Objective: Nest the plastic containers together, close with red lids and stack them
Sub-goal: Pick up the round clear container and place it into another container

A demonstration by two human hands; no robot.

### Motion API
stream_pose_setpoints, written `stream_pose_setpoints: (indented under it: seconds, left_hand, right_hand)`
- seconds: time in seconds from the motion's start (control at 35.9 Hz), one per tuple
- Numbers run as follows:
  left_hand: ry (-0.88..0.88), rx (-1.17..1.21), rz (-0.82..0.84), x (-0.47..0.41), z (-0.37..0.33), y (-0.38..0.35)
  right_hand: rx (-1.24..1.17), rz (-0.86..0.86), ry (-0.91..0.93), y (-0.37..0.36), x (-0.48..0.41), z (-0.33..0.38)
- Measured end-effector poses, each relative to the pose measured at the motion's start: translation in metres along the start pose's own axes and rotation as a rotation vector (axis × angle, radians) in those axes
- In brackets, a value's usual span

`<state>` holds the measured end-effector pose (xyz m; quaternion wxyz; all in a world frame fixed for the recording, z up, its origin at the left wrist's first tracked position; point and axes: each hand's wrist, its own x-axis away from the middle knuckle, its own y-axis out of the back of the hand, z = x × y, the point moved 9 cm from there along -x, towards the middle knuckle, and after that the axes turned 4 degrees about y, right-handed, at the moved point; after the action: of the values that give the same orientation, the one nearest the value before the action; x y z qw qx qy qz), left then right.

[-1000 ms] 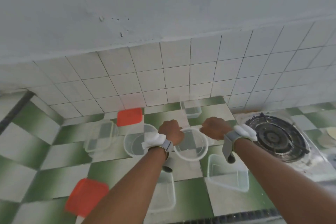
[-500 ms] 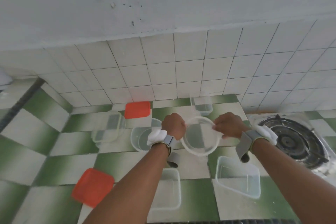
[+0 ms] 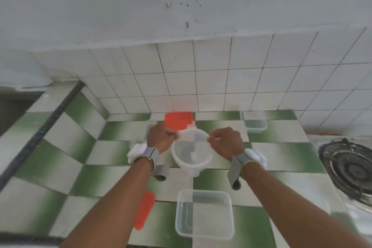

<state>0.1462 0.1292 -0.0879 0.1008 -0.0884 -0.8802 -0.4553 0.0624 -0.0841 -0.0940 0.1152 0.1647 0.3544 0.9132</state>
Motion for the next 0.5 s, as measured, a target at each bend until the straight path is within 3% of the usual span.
stream_pose_setpoints:
  seconds: [0.11,0.28,0.5]
  left_hand:
    - [0.040,0.074,-0.029,-0.005,0.015,-0.002]
    - [0.047,0.161,0.001,-0.013,0.025,-0.008]
    - [0.065,0.290,0.126,-0.022,0.037,-0.014]
  right_hand:
    - [0.071,-0.062,-0.006,-0.004,-0.001,0.009]
    - [0.168,0.063,-0.027,-0.010,-0.004,0.011]
    - [-0.055,0.088,-0.082,-0.012,0.000,0.000]
